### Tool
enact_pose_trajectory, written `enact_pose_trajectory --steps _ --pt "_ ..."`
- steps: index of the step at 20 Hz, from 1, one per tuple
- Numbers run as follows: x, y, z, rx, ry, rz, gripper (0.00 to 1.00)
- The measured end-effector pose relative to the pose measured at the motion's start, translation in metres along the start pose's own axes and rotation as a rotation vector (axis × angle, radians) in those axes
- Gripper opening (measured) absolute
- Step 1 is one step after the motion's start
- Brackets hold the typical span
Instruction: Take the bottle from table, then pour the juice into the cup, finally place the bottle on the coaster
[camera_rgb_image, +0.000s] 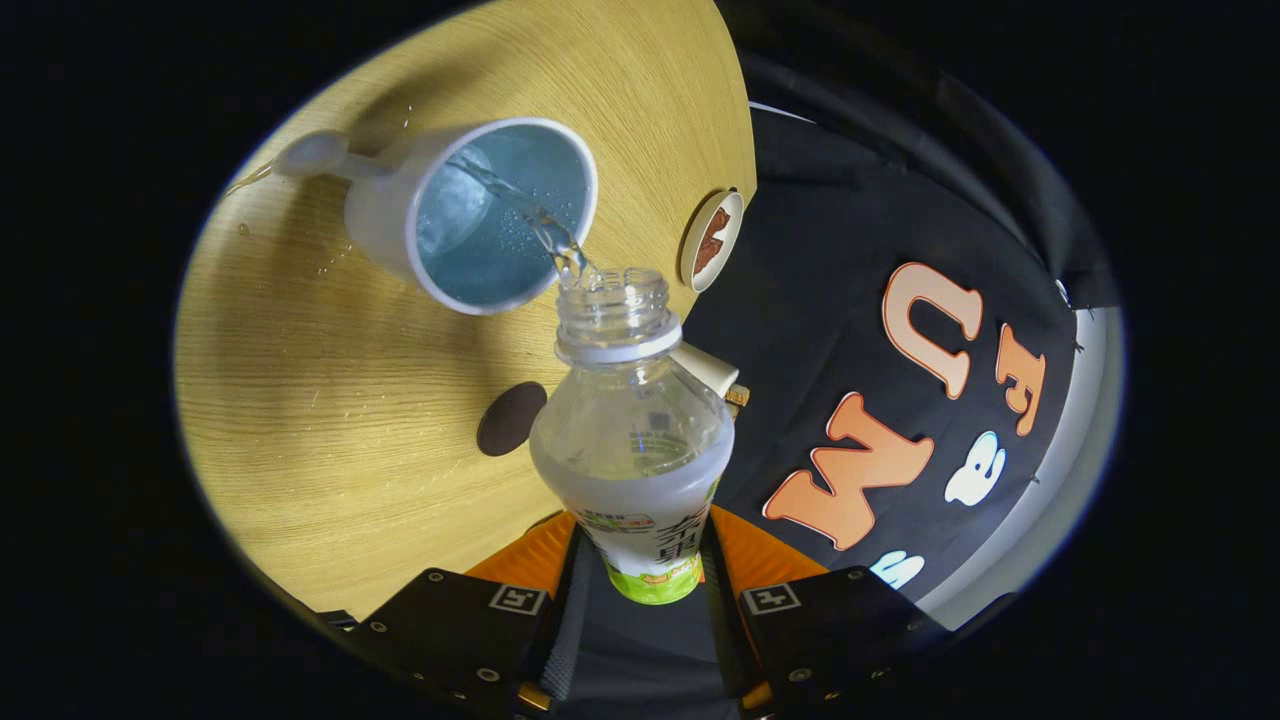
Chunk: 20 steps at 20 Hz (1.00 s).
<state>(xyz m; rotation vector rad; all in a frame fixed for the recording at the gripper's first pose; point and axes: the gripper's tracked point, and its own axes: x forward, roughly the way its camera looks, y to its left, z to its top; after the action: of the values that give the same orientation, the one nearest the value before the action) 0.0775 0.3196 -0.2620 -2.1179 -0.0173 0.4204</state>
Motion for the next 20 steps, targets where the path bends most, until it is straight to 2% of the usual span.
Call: enact_pose_trajectory --steps 20 --pt "0.007 -0.025 -0.002 -0.101 -0.024 0.002 0.56"
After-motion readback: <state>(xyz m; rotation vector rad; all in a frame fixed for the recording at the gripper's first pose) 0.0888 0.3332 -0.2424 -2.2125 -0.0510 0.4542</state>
